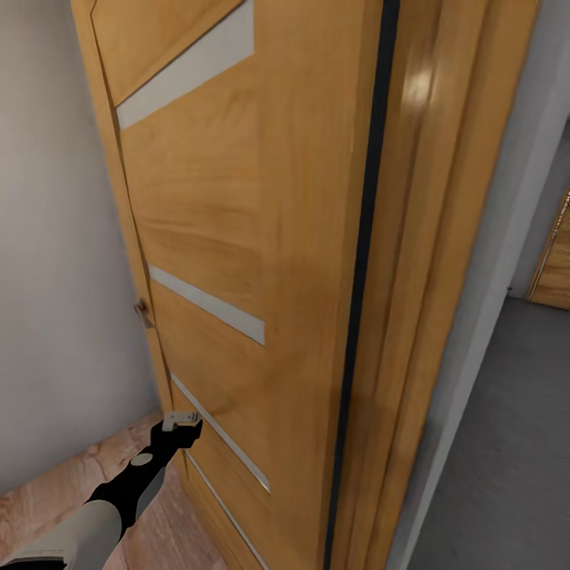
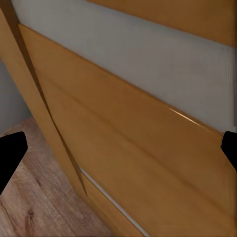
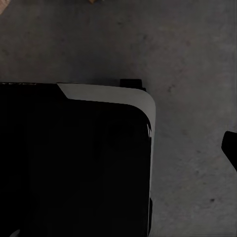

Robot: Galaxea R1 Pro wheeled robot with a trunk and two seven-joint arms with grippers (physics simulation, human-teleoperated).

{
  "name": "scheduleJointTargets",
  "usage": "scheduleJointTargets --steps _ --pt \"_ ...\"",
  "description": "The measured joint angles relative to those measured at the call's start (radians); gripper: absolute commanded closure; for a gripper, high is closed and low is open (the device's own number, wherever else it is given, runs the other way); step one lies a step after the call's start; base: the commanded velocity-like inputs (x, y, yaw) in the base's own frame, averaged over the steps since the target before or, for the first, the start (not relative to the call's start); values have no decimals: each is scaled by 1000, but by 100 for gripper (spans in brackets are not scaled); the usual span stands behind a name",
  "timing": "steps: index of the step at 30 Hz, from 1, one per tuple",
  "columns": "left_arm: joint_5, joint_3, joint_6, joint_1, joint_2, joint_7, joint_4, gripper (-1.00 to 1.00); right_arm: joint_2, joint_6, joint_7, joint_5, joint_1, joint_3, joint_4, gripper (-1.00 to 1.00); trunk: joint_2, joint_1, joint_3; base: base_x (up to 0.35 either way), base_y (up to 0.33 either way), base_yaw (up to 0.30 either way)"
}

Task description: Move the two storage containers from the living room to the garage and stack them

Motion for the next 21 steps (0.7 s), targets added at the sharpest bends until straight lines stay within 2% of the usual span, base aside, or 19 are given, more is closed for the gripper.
scheduleJointTargets --steps 15,21 --pt "1 -4 -1 0 -17 0 24 -100 0 0 0 0 0 0 0 -100 0 0 0 27 0 -16" --pt "0 -5 -1 10 -17 0 40 -100 0 0 0 0 0 0 0 -100 0 -15 0 115 0 -1"
